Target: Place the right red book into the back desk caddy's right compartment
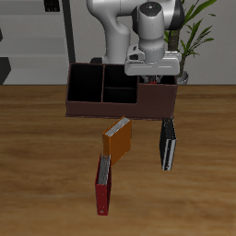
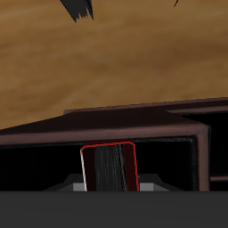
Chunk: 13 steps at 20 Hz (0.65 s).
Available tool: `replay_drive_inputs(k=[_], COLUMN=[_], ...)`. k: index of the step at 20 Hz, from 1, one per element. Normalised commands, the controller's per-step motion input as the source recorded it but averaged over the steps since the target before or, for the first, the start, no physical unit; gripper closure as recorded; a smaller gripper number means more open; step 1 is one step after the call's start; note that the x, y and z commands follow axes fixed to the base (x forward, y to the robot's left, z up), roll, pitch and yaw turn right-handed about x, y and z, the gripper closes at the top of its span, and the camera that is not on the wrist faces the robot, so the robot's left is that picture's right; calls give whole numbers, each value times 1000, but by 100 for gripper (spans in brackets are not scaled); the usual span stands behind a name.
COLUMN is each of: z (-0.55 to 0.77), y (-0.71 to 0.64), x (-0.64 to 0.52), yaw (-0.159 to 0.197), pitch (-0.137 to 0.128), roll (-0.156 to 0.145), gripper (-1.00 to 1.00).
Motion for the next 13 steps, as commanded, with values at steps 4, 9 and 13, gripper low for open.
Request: replay_drive_inputs(k=[4,9,13], z=[-61,47,104], y=[-98,-125,-289], x=[66,-4,11], yaw=[-3,-11,-21], pitch=[13,-8,-6], roll=[-9,6,-10], gripper=[-100,-100,-100])
